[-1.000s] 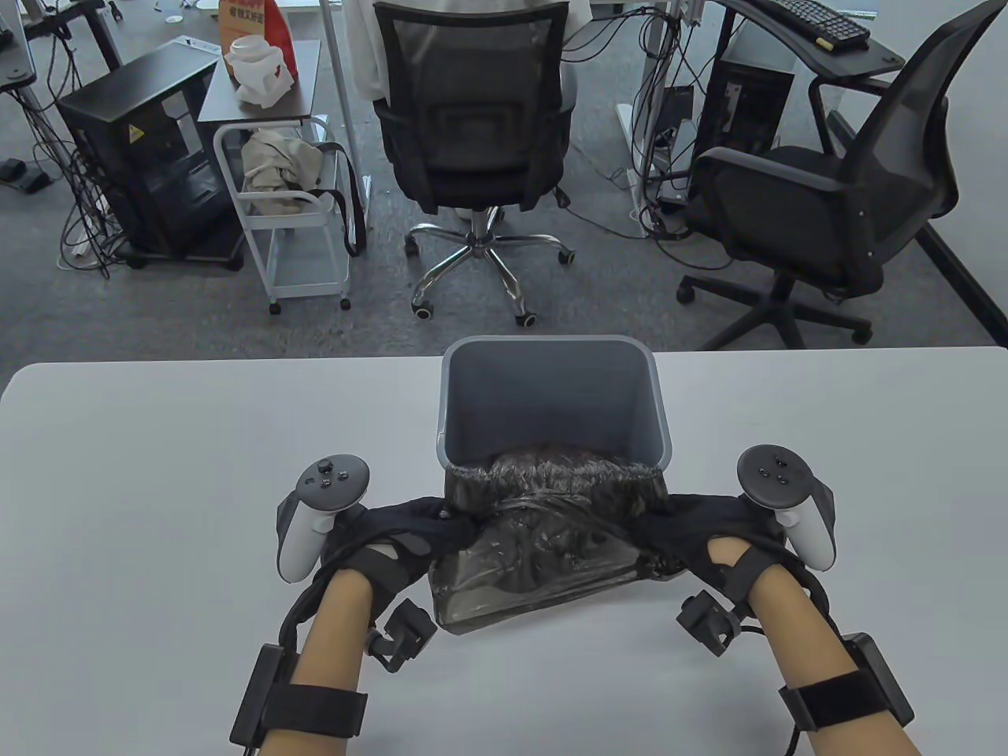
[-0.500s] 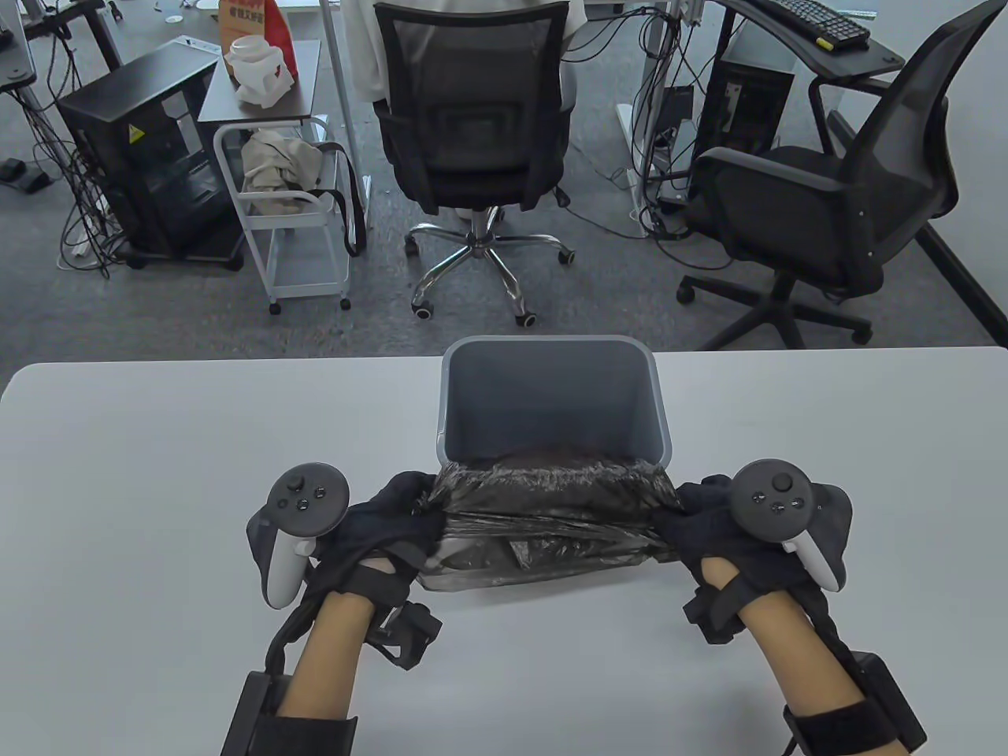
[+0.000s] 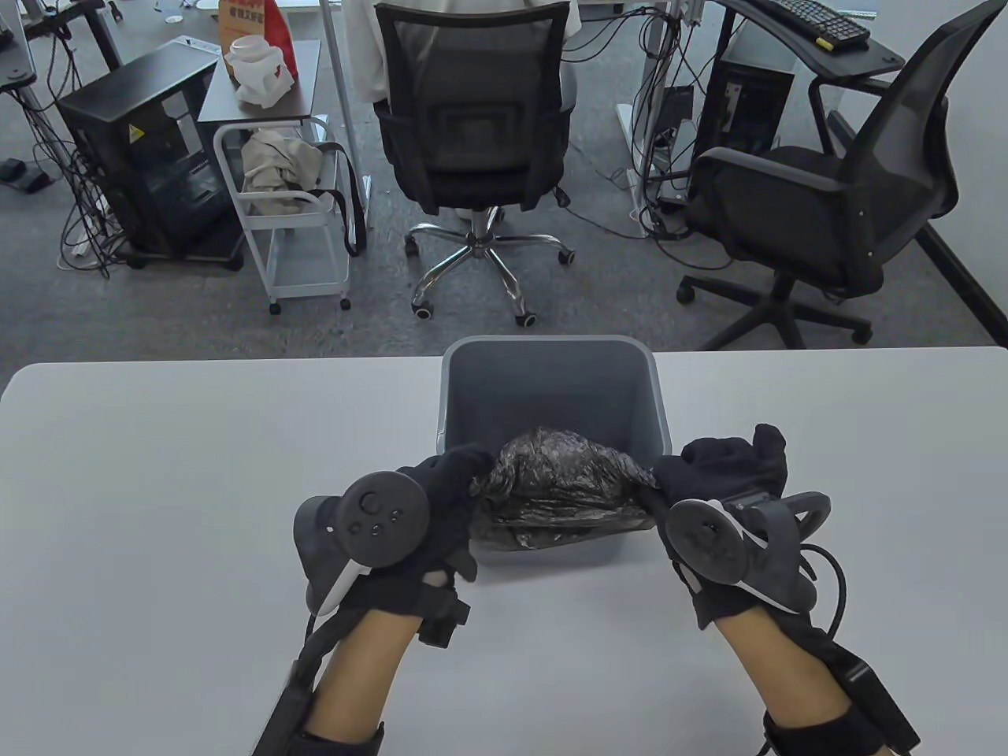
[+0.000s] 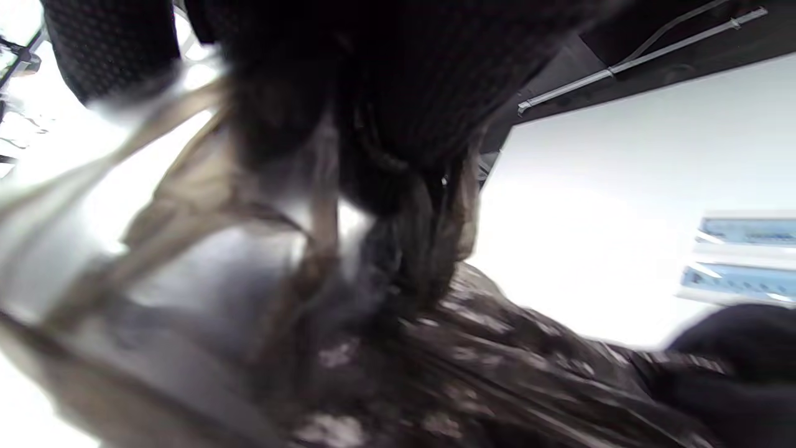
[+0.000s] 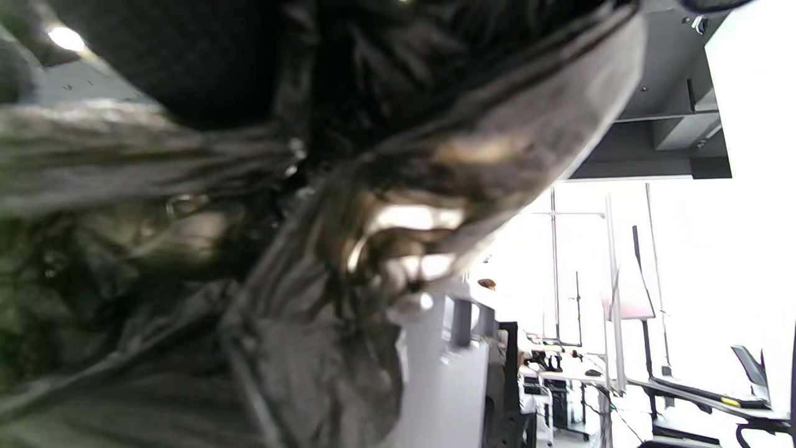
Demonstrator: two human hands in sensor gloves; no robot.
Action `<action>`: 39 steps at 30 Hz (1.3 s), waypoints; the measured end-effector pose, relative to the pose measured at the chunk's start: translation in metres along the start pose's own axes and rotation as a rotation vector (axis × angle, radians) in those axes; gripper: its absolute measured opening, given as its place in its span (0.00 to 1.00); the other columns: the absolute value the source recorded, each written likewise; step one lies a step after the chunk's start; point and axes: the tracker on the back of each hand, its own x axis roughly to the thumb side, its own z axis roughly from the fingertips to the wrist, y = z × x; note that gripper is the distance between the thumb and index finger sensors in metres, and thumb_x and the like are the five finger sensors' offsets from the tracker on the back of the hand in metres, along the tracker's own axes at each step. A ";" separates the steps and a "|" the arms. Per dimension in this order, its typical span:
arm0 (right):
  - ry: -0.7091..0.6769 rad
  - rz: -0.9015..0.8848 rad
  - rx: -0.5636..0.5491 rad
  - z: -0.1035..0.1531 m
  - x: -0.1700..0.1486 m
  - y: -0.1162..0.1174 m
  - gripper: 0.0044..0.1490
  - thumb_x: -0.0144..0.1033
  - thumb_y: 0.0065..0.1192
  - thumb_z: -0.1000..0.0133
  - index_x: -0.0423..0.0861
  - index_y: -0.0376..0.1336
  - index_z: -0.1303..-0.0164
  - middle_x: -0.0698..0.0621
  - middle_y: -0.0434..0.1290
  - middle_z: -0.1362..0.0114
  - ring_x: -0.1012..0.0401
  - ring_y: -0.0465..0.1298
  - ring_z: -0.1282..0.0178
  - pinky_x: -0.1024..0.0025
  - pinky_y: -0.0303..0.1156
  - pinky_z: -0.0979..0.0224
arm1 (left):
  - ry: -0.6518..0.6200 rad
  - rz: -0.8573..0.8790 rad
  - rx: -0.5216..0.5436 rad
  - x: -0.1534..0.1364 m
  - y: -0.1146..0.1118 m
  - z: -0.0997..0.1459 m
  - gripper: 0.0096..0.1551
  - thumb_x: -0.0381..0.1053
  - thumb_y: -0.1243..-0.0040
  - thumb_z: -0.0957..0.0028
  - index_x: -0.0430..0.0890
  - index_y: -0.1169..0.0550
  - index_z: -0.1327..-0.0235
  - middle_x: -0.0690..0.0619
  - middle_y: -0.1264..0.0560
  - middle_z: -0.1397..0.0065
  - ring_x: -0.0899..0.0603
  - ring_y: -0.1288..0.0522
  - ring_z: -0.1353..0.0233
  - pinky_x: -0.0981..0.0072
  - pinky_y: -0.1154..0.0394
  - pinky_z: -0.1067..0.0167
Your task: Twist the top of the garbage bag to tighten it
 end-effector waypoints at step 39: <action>-0.046 -0.496 -0.013 0.006 0.011 0.029 0.68 0.61 0.73 0.60 0.53 0.36 0.23 0.37 0.35 0.21 0.32 0.40 0.23 0.21 0.37 0.33 | 0.115 0.772 -0.162 0.029 -0.024 -0.034 0.23 0.51 0.27 0.54 0.55 0.18 0.43 0.55 0.13 0.49 0.44 0.13 0.50 0.36 0.22 0.46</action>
